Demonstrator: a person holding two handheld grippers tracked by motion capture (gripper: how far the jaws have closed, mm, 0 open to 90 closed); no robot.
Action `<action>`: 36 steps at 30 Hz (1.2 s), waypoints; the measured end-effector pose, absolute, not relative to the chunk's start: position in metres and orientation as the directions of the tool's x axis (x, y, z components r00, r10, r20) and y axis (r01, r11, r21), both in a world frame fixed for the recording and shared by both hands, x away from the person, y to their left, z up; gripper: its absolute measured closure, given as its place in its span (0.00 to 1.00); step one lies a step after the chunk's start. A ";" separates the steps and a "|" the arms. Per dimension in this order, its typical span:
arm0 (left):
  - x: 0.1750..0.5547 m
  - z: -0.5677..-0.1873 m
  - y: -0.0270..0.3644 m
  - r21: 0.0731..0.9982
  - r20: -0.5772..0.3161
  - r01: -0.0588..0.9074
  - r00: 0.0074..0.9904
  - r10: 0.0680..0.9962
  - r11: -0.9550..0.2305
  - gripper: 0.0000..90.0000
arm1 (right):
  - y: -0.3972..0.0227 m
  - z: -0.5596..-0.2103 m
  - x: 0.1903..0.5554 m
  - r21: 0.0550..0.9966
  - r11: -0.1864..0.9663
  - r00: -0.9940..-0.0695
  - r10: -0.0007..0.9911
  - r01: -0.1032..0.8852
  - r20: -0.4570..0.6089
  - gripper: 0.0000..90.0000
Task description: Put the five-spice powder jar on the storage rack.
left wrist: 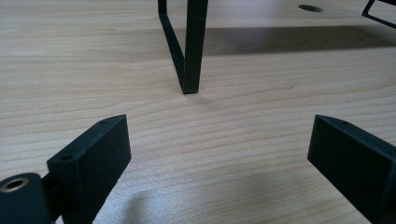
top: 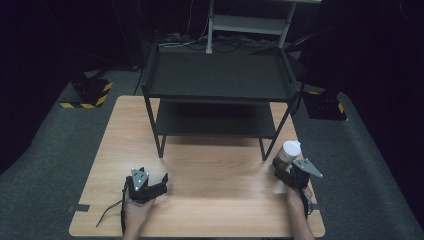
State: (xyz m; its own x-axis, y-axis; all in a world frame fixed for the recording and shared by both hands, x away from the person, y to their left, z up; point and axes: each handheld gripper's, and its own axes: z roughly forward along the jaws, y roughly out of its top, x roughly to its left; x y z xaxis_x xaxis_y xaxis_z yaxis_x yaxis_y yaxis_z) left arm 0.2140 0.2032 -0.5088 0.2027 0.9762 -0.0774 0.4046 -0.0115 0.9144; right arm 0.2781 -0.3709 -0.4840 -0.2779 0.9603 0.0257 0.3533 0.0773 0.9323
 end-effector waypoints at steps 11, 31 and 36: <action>0.213 -0.509 0.204 0.916 -0.081 0.400 0.202 0.976 -0.007 0.07 | -0.367 -0.448 0.245 0.965 0.154 -0.543 0.840 0.214 -0.014 0.34; 0.211 -0.511 0.206 0.923 -0.100 0.385 0.200 0.975 0.016 0.07 | -0.286 -0.368 0.330 0.969 0.166 -0.625 0.781 0.185 -0.015 0.34; 0.211 -0.511 0.207 0.924 -0.101 0.382 0.200 0.975 0.017 0.07 | -0.273 -0.363 0.340 0.969 0.169 -0.619 0.785 0.182 -0.021 0.34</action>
